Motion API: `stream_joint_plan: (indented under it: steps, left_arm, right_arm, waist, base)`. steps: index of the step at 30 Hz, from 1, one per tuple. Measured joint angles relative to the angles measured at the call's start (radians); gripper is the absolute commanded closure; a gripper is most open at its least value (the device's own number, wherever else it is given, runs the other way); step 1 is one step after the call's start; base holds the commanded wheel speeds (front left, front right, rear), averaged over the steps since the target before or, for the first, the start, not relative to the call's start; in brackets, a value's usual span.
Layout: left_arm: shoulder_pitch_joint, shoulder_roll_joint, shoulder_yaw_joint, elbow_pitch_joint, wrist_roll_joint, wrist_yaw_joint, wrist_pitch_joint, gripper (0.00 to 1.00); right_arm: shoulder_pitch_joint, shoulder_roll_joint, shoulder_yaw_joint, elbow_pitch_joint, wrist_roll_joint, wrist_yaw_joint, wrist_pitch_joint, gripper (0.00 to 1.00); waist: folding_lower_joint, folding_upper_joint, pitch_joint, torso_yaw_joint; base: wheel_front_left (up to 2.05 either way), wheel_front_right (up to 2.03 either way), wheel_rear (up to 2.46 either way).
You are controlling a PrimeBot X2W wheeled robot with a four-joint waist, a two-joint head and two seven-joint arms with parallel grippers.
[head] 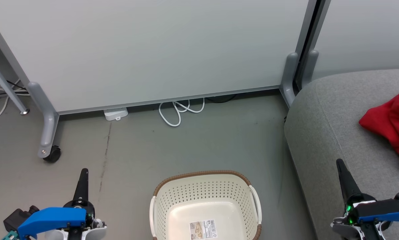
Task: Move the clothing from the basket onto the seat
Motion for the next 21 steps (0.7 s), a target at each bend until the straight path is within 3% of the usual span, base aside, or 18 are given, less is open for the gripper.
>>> stream_joint_plan:
  steps: [21]
  left_arm:
    - [-0.019,-0.006,0.028,-0.022,-0.144,0.000,0.043,1.00]
  right_arm:
    - [-0.014,-0.002,0.001,0.005,0.159,0.000,0.019,1.00]
  waist:
    - [-0.0001,0.0000,-0.001,-0.005]
  base:
    - [0.00,0.00,0.00]
